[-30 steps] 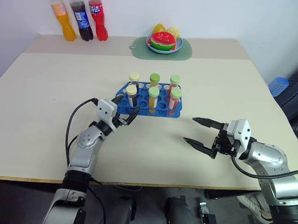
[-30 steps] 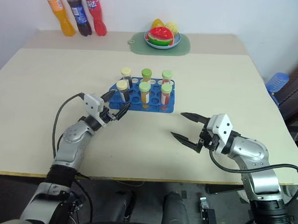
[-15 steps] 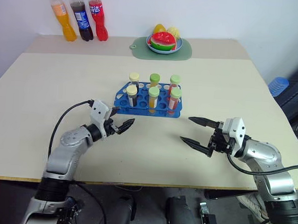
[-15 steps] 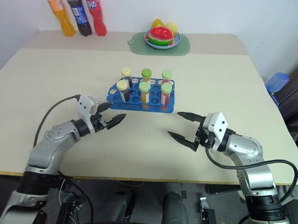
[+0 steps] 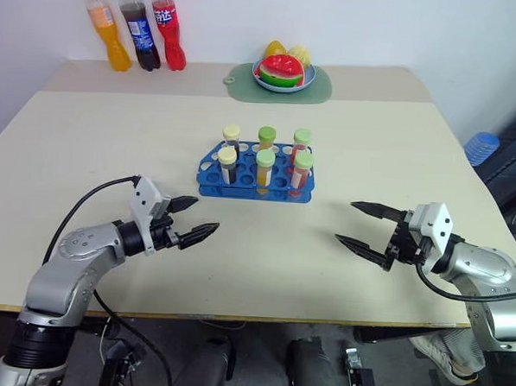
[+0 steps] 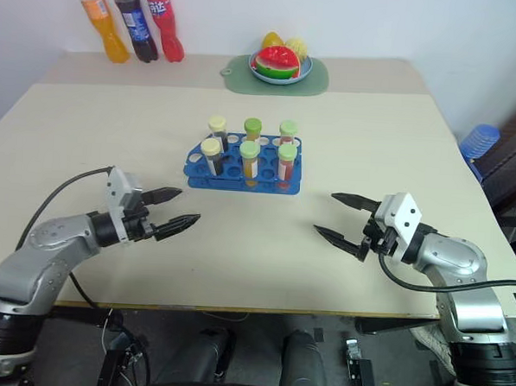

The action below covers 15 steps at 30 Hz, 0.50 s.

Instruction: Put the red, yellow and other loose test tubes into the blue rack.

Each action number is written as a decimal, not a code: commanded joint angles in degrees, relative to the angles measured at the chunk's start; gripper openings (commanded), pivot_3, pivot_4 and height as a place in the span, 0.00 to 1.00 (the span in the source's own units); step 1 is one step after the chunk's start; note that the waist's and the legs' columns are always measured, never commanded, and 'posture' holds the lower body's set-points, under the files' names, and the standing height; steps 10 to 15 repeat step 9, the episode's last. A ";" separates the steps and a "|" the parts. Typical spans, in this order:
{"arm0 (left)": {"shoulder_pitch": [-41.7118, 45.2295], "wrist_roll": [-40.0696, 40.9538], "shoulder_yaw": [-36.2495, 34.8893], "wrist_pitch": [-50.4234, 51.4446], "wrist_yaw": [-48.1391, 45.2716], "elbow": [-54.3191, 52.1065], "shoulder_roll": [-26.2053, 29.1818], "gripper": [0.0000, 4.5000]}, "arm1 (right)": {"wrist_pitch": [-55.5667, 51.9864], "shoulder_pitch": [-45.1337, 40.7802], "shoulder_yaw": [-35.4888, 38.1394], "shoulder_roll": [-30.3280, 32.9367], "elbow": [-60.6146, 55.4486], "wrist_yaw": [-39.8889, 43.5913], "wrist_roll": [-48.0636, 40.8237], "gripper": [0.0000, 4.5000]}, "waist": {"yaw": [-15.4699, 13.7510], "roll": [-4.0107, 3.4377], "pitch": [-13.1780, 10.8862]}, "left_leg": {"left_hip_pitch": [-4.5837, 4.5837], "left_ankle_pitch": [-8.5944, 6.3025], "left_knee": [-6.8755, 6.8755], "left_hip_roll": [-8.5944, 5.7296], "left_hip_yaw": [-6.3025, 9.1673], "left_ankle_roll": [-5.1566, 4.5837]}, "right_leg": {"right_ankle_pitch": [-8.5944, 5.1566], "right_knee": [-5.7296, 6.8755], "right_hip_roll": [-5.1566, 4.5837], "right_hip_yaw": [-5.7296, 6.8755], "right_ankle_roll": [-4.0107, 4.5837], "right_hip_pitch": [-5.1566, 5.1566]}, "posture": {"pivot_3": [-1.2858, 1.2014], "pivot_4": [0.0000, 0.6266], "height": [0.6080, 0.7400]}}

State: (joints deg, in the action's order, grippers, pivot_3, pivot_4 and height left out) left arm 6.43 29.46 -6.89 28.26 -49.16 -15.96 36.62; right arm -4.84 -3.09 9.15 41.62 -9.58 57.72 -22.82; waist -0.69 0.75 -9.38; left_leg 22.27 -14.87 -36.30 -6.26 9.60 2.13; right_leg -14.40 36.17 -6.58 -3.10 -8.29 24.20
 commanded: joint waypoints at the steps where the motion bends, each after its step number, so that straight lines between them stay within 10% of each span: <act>1: -0.35 3.19 -3.16 -0.63 -3.68 -2.48 2.29 0.94 | -0.13 0.57 2.91 1.28 -2.14 -0.01 -1.38 0.84 | 0.04 0.00 0.00 | 0.00 0.00 0.00 0.00 0.00 0.00 | 0.00 -0.01 0.00 0.00 0.00 0.00 | 0.52 0.24 1.00; 15: 1.20 6.12 -2.87 1.27 -9.44 -0.84 6.37 0.94 | -0.10 0.10 2.65 0.71 -2.02 -0.17 -1.34 0.84 | 0.09 -0.01 -0.01 | 0.00 0.00 0.02 0.01 -0.01 -0.01 | 0.00 0.00 0.00 0.00 0.00 0.00 | 0.52 0.24 1.00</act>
